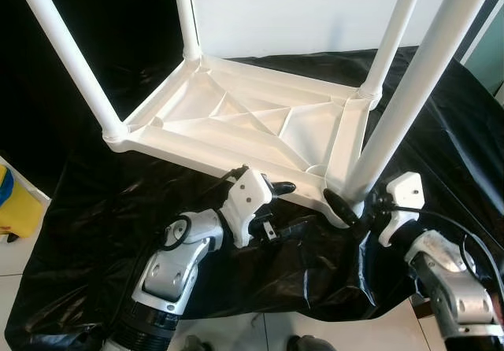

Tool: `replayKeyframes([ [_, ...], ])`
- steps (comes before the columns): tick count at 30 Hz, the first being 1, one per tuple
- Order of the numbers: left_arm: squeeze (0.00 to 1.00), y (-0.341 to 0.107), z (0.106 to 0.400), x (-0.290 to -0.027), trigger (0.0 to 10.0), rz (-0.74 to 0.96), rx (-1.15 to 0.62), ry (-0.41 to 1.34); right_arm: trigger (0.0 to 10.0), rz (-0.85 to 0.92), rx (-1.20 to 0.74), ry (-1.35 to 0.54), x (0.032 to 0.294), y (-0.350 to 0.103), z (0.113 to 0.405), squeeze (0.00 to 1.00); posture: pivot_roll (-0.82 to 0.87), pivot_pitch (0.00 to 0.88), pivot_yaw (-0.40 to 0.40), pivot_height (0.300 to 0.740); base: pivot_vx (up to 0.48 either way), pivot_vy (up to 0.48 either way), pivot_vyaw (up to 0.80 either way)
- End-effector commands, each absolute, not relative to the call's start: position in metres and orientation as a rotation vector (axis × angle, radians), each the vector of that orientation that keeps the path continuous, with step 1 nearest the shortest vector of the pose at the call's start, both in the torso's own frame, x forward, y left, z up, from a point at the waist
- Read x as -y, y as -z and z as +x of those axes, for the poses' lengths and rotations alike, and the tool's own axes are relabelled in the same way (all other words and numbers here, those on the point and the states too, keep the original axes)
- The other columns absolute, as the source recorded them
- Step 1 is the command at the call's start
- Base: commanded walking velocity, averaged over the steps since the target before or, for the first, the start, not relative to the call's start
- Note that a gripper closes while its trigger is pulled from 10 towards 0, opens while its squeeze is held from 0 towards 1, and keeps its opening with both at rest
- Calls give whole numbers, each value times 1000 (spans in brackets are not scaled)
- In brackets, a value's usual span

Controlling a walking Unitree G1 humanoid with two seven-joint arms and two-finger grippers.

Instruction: Building children table

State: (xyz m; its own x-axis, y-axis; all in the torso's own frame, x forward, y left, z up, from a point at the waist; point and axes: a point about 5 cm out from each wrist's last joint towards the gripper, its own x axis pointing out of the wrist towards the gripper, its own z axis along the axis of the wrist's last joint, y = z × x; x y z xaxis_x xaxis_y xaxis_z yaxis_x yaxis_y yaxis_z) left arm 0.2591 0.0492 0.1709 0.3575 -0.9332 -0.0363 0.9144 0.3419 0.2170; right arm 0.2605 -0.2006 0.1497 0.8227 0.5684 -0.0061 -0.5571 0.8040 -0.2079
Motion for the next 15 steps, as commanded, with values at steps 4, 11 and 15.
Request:
replayKeyframes([
  [4,0,-169,262,-48,10000,209,104,1151,4980,-222,4,-719,200,-144,270,0,-145,74,45,740,0,0,0],
  [11,0,-169,263,-46,10000,209,107,1155,0,-243,-1,-735,202,-142,277,0,-141,70,43,740,0,0,0],
  [15,0,-169,263,-46,10000,207,107,1155,0,-247,-8,-739,204,-140,278,0,-142,71,42,740,0,0,0],
])
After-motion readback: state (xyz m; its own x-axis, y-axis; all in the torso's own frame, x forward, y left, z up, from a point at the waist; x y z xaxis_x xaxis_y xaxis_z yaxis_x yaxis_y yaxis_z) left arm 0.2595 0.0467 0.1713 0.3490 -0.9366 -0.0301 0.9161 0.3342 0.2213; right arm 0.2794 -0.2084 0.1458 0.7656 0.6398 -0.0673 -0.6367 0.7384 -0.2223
